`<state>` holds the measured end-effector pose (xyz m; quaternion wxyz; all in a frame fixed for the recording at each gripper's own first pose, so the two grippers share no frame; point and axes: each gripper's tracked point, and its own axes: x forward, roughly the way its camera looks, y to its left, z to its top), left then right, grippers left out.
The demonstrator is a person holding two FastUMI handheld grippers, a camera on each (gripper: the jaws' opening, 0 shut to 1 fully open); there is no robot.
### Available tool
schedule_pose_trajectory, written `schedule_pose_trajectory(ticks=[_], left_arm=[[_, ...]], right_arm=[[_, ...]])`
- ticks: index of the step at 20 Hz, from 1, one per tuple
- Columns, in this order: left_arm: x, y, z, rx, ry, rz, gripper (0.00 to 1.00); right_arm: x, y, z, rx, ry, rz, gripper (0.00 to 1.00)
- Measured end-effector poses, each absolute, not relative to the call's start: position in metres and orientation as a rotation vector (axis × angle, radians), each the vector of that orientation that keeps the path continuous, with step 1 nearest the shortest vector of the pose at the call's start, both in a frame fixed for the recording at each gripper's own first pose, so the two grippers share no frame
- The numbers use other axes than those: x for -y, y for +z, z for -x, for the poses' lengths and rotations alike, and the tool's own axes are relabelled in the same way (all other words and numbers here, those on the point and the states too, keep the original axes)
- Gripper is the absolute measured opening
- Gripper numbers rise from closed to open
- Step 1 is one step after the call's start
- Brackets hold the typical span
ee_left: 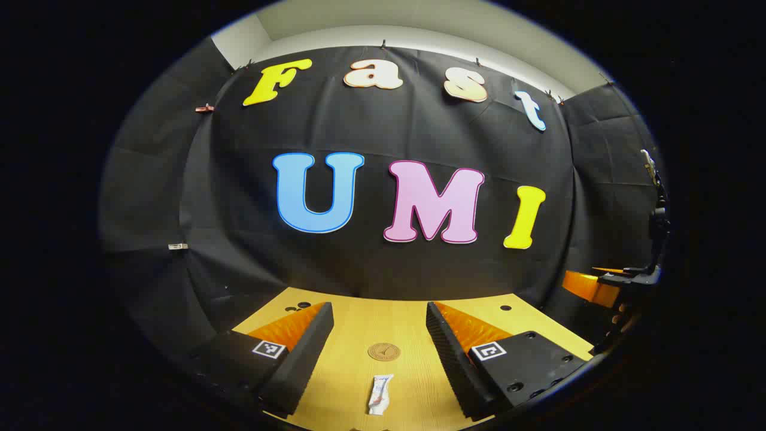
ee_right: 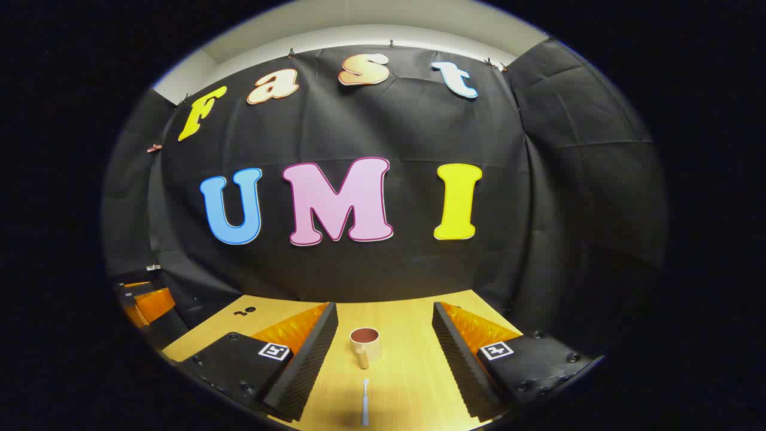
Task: Put the toothbrush and toothpaste on the desktop into the cup, then pick up the cup and place it on the coaster on the desktop.
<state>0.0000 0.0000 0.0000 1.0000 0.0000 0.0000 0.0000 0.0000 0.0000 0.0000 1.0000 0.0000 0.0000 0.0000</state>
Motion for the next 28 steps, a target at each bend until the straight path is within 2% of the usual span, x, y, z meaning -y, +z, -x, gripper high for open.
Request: schedule_pose_trajectory(ticks=[17, 20, 28], left_arm=[[0.009, -0.022, -0.024, -0.074, -0.013, -0.011, 0.97], [0.002, -0.046, -0.027, -0.148, 0.018, -0.011, 0.97], [0.004, -0.126, -0.042, -0.342, -0.009, 0.019, 0.97]], right_arm=[[-0.011, -0.021, -0.026, -0.064, 0.041, 0.034, 0.98], [-0.007, -0.025, -0.027, -0.075, 0.047, 0.029, 0.98], [0.005, -0.062, -0.020, -0.183, 0.087, 0.040, 0.98]])
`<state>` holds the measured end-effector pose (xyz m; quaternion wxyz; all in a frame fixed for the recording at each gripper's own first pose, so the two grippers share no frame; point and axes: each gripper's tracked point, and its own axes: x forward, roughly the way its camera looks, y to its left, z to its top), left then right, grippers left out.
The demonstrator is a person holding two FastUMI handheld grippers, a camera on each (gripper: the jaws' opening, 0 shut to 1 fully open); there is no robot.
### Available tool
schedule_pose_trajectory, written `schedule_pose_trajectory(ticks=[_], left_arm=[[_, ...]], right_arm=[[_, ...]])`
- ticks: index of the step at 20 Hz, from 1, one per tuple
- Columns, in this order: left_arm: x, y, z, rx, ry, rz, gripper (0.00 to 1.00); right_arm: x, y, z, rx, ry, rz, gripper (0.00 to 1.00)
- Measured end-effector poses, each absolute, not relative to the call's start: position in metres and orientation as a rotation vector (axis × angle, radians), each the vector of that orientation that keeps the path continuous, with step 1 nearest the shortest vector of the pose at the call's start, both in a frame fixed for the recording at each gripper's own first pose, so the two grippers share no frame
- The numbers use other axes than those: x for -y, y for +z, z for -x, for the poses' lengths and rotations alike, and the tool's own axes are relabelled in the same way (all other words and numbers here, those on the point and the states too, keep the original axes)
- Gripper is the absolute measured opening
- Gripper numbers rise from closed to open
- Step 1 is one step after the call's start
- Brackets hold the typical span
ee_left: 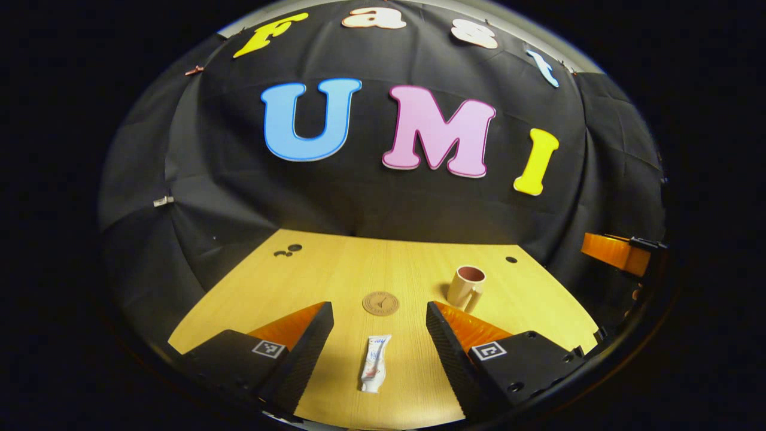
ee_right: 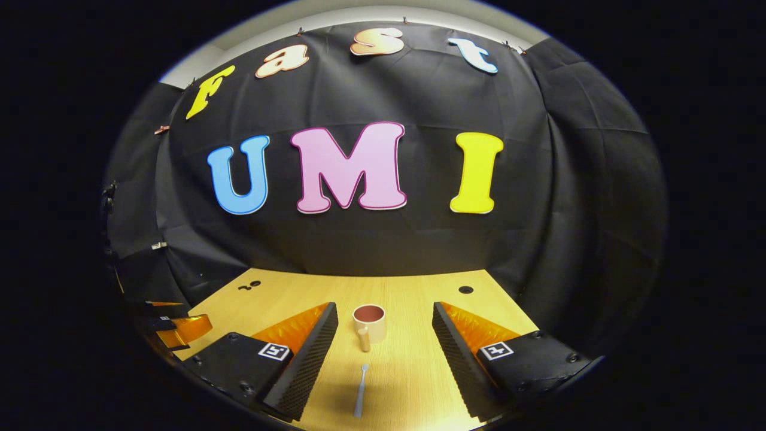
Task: Put the toothbrush and toothpaste on the desktop into the cup, then pick up the cup and place it on the coaster on the desktop.
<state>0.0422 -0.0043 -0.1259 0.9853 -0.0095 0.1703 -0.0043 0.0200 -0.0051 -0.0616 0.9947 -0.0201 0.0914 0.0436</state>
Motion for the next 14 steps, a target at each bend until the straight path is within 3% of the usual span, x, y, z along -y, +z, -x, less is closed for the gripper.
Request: schedule_pose_trajectory(ticks=[5, 6, 7, 11, 14], left_arm=[[0.004, -0.190, -0.062, -0.457, -0.032, 0.024, 0.97], [0.004, -0.206, -0.067, -0.480, -0.033, 0.020, 0.92], [0.003, -0.220, -0.070, -0.505, -0.033, 0.014, 0.97], [-0.007, -0.269, -0.077, -0.583, -0.015, -0.008, 0.90], [-0.010, -0.301, -0.082, -0.646, 0.002, 0.022, 0.90]], right_arm=[[0.008, -0.077, -0.018, -0.233, 0.111, 0.031, 0.98], [0.008, -0.081, -0.019, -0.243, 0.113, 0.039, 0.98], [0.008, -0.085, -0.020, -0.254, 0.118, 0.046, 0.98], [0.007, -0.102, -0.023, -0.286, 0.114, 0.039, 0.98], [0.003, -0.124, -0.023, -0.336, 0.135, 0.035, 0.98]])
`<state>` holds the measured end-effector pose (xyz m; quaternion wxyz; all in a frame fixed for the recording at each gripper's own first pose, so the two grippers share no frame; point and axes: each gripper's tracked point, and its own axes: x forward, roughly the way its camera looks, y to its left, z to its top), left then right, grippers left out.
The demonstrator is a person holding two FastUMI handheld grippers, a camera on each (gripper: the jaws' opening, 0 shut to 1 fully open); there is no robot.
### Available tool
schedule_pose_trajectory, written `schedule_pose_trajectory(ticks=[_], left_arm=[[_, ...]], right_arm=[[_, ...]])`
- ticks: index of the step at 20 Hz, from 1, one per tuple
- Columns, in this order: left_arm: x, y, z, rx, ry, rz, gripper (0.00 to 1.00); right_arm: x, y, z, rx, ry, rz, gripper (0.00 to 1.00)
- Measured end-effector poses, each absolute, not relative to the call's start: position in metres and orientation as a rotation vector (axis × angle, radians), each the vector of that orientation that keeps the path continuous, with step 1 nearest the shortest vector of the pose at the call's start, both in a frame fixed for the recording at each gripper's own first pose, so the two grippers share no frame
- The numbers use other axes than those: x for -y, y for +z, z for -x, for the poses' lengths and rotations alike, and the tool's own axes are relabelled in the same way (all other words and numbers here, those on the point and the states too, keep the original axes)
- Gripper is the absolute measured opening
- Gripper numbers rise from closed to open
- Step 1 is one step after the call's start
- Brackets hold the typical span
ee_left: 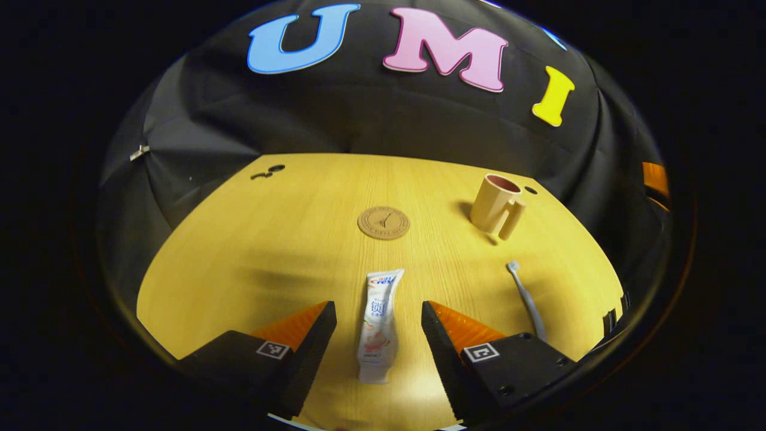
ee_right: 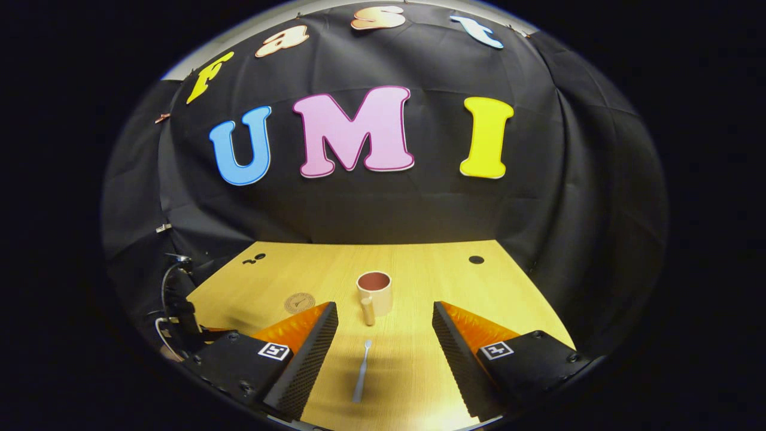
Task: Put the toothbrush and toothpaste on the desktop into the cup, then pick up the cup and place it on the coaster on the desktop.
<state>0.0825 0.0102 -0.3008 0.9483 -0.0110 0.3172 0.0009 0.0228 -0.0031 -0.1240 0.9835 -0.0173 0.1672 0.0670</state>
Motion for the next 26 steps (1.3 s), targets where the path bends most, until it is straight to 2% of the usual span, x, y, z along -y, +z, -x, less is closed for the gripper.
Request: schedule_pose_trajectory(ticks=[5, 12, 14, 15, 16, 17, 21, 24, 26], left_arm=[[-0.020, -0.336, -0.082, -0.726, 0.057, 0.021, 0.83], [-0.019, -0.347, -0.100, -0.770, 0.080, -0.044, 0.77], [-0.010, -0.349, -0.101, -0.777, 0.077, -0.063, 0.70], [-0.009, -0.339, -0.093, -0.779, 0.105, -0.070, 0.52], [-0.010, -0.347, -0.095, -0.782, 0.128, -0.074, 0.47], [-0.009, -0.348, -0.096, -0.787, 0.151, -0.069, 0.50], [-0.002, -0.348, -0.089, -0.842, 0.181, -0.051, 0.46], [0.002, -0.348, -0.091, -0.838, 0.185, -0.104, 0.29], [0.002, -0.346, -0.091, -0.833, 0.180, -0.116, 0.24]], right_arm=[[0.001, -0.148, -0.018, -0.401, 0.173, 0.018, 0.98], [0.004, -0.180, -0.014, -0.479, 0.227, -0.013, 0.97], [0.002, -0.192, -0.015, -0.506, 0.253, -0.029, 0.98], [0.001, -0.198, -0.016, -0.521, 0.268, -0.040, 0.98], [0.001, -0.206, -0.017, -0.540, 0.279, -0.046, 0.98], [0.003, -0.213, -0.020, -0.563, 0.282, -0.044, 0.98], [0.018, -0.238, -0.020, -0.651, 0.265, -0.040, 0.98], [0.024, -0.250, -0.022, -0.710, 0.234, -0.041, 0.98], [0.026, -0.257, -0.024, -0.744, 0.199, -0.032, 0.99]])
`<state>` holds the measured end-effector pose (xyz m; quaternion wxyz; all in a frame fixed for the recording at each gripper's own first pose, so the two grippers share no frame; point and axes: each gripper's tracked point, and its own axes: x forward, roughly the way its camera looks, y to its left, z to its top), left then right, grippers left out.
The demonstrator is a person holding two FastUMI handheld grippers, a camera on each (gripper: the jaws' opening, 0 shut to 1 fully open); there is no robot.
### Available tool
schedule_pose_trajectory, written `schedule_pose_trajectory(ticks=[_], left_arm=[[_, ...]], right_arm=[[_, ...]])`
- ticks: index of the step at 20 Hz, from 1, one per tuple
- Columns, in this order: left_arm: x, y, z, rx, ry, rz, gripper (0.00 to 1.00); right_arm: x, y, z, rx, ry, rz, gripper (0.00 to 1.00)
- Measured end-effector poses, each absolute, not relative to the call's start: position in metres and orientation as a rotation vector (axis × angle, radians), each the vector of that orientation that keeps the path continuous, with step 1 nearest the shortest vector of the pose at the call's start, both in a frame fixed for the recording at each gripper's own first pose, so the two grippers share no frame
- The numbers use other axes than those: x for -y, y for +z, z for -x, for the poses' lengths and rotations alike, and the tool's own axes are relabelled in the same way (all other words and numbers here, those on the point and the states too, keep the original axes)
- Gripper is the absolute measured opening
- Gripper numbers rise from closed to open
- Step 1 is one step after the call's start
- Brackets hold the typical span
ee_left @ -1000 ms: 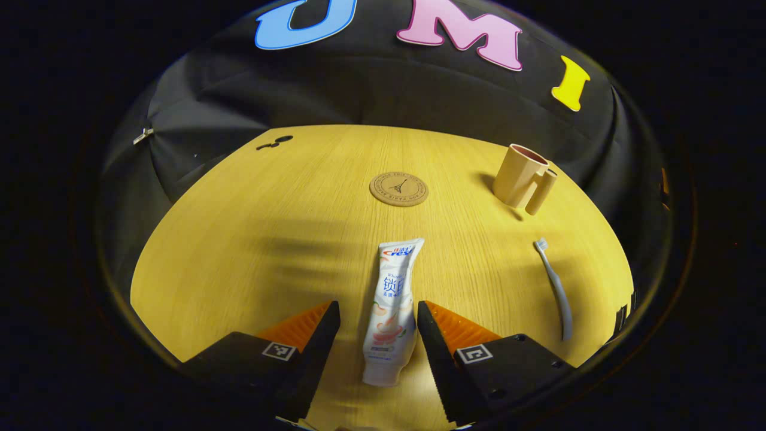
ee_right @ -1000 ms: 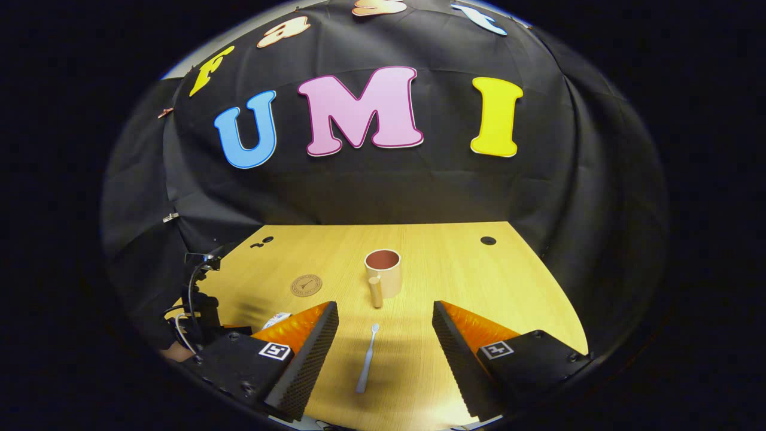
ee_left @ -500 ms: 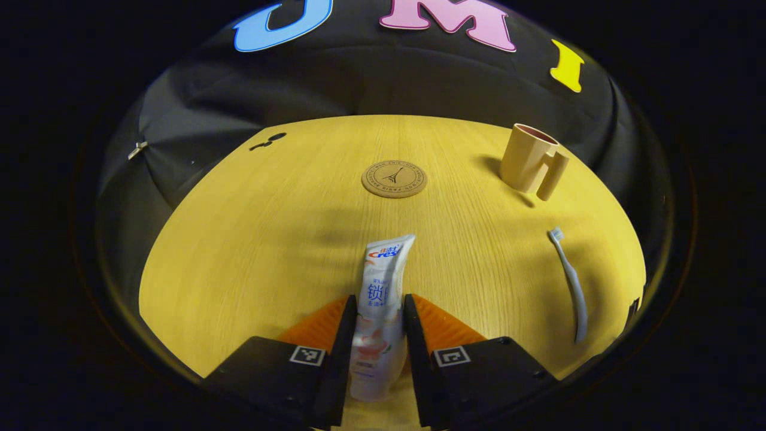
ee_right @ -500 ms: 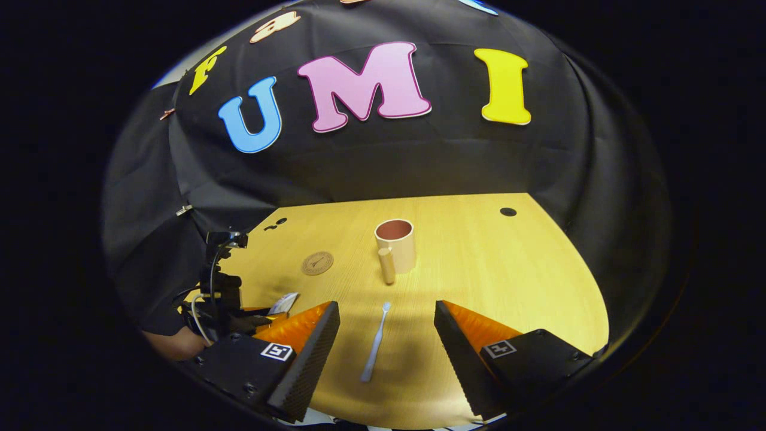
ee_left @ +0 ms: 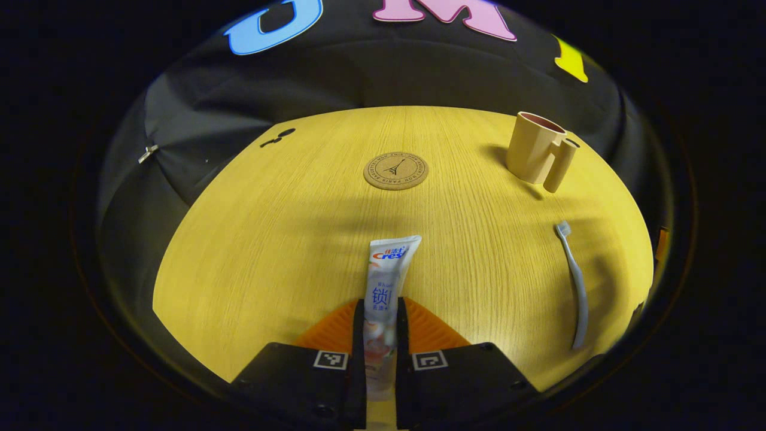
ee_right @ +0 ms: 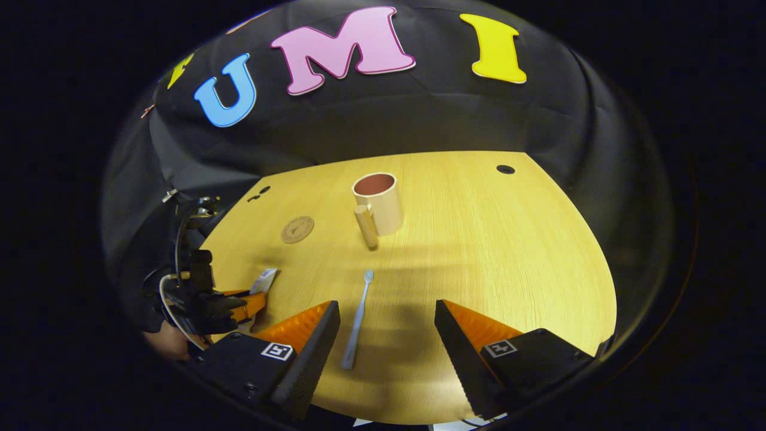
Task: Put the toothbrush and toothpaste on the desktop into the cup, then pick up the cup and place it on the coaster on the desktop.
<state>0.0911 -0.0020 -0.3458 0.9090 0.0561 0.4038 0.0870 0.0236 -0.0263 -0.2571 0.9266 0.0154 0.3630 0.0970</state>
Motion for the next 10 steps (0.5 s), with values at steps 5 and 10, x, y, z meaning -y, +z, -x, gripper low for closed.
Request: schedule_pose_trajectory(ticks=[5, 10], left_arm=[[-0.003, -0.326, -0.084, -0.798, 0.121, -0.137, 0.22], [-0.019, -0.287, -0.063, -0.730, 0.080, -0.188, 0.22]], right_arm=[[0.020, -0.278, -0.034, -0.808, 0.126, 0.017, 0.98], [-0.001, -0.305, -0.044, -0.874, 0.130, 0.073, 0.99]])
